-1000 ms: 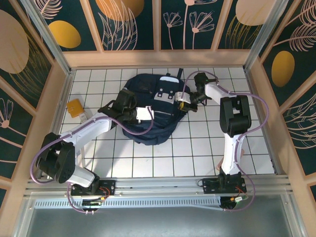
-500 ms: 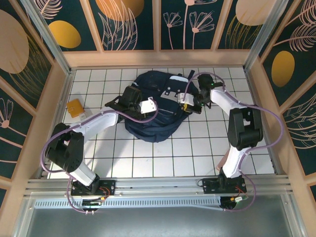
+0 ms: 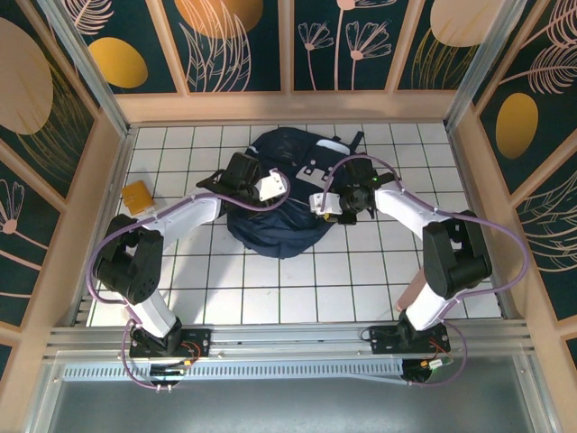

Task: Pack the student bag

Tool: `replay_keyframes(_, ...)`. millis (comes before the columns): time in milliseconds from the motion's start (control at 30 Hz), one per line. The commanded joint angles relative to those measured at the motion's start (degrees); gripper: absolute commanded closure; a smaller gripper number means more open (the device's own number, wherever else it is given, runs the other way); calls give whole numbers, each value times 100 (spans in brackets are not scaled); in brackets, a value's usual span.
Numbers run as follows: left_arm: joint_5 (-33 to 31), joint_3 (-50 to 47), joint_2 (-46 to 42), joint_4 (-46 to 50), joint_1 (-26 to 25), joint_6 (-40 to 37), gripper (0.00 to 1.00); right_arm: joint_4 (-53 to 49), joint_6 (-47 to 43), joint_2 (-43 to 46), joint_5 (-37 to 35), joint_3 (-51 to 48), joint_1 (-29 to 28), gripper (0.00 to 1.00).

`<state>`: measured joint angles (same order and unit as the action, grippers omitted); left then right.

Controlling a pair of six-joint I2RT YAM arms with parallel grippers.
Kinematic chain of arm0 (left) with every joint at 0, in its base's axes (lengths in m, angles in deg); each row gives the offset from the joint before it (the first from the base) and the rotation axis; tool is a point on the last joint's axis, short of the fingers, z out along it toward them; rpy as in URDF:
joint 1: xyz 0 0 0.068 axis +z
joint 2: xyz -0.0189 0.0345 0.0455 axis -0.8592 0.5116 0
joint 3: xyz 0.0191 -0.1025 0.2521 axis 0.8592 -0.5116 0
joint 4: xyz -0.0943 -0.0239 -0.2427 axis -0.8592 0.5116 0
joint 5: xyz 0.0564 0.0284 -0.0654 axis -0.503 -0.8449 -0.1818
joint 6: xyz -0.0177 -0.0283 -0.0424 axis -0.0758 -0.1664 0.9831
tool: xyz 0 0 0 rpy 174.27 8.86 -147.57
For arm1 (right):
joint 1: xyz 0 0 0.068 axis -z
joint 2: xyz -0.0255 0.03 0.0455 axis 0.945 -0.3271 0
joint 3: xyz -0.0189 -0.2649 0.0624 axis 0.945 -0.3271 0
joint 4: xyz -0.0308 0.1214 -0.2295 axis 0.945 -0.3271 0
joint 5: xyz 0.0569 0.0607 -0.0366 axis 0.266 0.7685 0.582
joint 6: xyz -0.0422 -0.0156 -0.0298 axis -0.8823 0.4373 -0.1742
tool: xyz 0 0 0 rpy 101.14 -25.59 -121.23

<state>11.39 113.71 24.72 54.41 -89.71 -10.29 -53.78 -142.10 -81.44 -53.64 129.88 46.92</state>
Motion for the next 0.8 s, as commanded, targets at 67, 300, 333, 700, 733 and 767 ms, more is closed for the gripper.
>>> replay_keyframes(67, 525, 108, -56, -827, -85, 595, 100, 152, 678, 304, 1244, 15, -436, 100)
replay_keyframes(300, 324, 39, -65, -645, -79, 258, 100, 633, 512, 1024, 1784, -574, -100, 100)
replay_keyframes(333, 288, 14, -39, -667, -66, 201, 100, 721, 339, 1190, 1800, -724, -91, 100)
replay_keyframes(700, 650, 257, 347, -1048, 33, 378, 100, 1665, 508, 1601, 1836, -1332, -561, 100)
replay_keyframes(733, 753, 186, 313, -1144, 34, 239, 100, 1908, 1023, 1681, 1973, -1335, -366, 100)
replay_keyframes(767, 885, 132, 294, -1162, 43, 36, 100, 2156, 1571, 1789, 2038, -1336, -187, 94)
